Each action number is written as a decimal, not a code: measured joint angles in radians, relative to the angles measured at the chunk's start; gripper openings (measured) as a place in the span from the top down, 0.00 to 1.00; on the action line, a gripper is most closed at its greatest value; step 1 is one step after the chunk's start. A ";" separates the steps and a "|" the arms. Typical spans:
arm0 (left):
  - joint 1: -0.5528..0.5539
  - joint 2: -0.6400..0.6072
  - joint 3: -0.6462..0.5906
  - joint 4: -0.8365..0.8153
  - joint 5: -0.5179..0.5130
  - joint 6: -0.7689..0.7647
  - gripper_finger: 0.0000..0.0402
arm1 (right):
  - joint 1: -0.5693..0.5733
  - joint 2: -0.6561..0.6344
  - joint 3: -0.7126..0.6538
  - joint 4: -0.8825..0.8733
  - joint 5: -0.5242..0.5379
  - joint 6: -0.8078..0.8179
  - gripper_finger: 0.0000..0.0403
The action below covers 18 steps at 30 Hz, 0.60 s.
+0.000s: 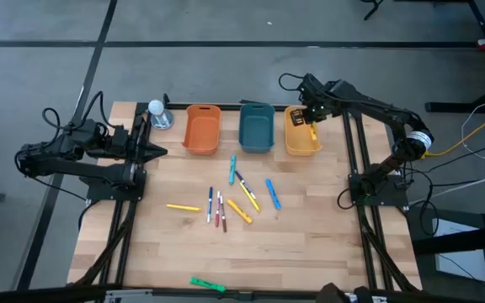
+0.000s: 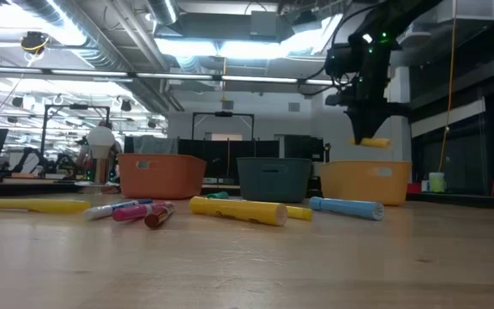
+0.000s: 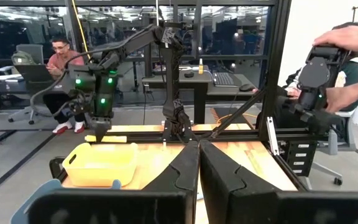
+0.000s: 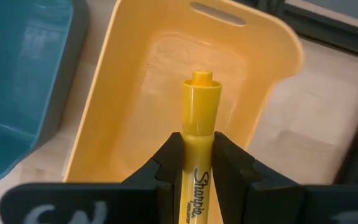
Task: Pick & Place Markers
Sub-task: Put the right yellow highlighter pen into the yellow bin
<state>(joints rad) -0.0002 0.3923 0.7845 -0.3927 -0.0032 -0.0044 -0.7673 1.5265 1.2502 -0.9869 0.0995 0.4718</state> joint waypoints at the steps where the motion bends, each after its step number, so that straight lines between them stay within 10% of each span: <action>1: 0.000 0.000 0.000 0.000 0.000 0.000 0.98 | 0.000 0.000 -0.012 0.014 -0.006 0.005 0.84; 18: 0.000 0.000 0.000 0.000 0.000 0.000 0.97 | -0.003 0.000 -0.168 0.171 -0.015 0.030 0.84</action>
<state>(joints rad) -0.0002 0.3927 0.7845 -0.3931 -0.0032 -0.0044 -0.7704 1.5265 1.0824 -0.8157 0.0845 0.5018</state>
